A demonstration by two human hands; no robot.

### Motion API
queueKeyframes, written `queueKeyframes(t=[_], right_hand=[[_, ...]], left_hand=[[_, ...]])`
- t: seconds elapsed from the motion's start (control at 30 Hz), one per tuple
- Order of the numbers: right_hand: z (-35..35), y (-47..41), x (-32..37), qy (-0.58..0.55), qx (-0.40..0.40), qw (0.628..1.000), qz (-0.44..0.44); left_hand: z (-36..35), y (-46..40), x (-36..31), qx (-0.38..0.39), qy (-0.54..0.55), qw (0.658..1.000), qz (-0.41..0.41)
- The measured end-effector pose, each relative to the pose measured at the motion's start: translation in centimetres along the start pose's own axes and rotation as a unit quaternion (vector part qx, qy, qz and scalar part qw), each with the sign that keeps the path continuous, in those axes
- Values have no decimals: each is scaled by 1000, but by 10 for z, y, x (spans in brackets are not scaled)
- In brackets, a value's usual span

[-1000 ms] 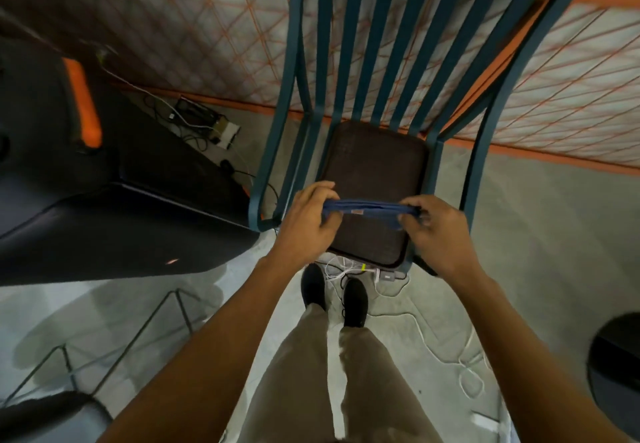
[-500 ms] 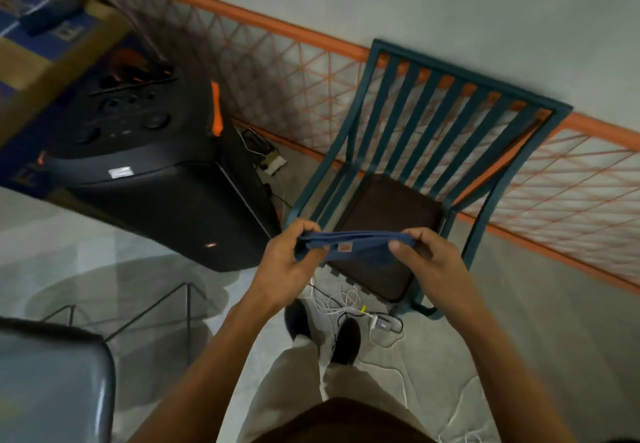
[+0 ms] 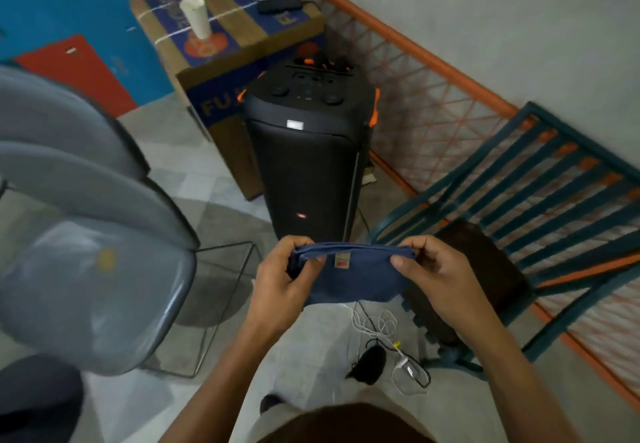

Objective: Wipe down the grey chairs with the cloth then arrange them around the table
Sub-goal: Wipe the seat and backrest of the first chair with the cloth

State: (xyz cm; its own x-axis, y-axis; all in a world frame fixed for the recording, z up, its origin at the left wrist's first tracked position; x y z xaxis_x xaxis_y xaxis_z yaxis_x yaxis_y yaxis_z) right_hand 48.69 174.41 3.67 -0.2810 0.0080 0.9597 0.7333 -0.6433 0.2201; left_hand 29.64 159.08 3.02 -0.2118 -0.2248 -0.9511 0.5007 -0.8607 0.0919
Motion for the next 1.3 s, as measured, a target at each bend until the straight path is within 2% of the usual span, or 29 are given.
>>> queueKeyframes(t=[0.3,0.4,0.53,0.77,0.97,1.3], right_hand=[[-177,-1,33,-7,120,993,7],[-241,-1,39,-2,162,987,16],[-317,-1,45,-2,219,975,26],[-420,-13,50,53,319,946,25],[-492,-46,41,76,388,918,22],[-607,-132,21,182,416,891,20]], left_hand=[[145,120,58,-143,3,989,47],[193,161,73,-201,-29,977,59],[244,209,100,-261,-19,960,96],[304,264,145,-343,-33,925,162],[344,279,184,-383,-26,899,212],[422,258,244,-394,-29,858,327]])
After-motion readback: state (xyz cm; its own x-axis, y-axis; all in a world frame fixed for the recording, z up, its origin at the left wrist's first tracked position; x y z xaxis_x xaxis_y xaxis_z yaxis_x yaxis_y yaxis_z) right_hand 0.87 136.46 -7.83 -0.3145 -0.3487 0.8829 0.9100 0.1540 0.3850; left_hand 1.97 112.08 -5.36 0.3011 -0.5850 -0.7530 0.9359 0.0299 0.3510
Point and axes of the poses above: each hand's wrist, its own y-axis away from the middle knuckle, its own z-axis out of the back of the hand, x = y × z, the point moved 6 cm from there along -y, towards the middle knuckle, and after that the axes turned 9 degrees about x, right-handed, at the moved point
